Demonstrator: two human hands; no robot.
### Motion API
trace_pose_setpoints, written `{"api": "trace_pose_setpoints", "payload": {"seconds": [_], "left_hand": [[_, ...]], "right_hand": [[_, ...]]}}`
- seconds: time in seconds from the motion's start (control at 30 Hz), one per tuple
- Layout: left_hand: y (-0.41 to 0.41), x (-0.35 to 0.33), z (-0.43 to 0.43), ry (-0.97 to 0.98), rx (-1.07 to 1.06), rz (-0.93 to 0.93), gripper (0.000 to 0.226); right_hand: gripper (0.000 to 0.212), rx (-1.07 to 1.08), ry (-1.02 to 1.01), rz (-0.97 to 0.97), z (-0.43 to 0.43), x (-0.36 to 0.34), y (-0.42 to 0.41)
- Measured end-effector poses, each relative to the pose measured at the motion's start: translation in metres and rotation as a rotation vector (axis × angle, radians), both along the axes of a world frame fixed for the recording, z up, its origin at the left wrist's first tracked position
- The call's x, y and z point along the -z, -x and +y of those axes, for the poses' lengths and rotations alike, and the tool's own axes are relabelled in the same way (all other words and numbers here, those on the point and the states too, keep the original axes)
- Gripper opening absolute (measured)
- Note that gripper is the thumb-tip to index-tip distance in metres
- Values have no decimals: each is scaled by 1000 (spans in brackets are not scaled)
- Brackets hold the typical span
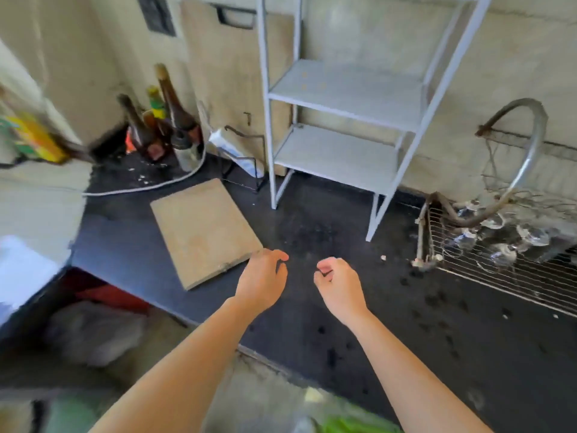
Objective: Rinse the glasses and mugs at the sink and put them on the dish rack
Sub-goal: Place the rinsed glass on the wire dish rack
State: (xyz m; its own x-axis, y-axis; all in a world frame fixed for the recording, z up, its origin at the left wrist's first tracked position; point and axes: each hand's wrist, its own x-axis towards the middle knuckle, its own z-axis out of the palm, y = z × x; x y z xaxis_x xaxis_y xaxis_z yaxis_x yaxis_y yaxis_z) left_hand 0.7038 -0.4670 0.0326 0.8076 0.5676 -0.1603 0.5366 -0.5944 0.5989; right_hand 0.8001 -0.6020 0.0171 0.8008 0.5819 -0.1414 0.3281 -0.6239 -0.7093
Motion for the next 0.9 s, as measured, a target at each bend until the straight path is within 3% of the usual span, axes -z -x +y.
{"api": "trace_pose_setpoints", "payload": {"seconds": [0.17,0.37,0.5,0.9], "left_hand": [[126,-12,75,-46,-249,-12,33],[305,-24,155,-91,-479,-43,32],[425,-28,206,-97,-650,-8,31],[586,-29,351,-5,-995,-8,31]], "right_hand": [[23,-322,25,-26,101,-12,99],[6,-540,40,-33,221,-13,250],[26,-663,49,-8,291,-12,353],[24,-981,96,-53,492,-24,508]]}}
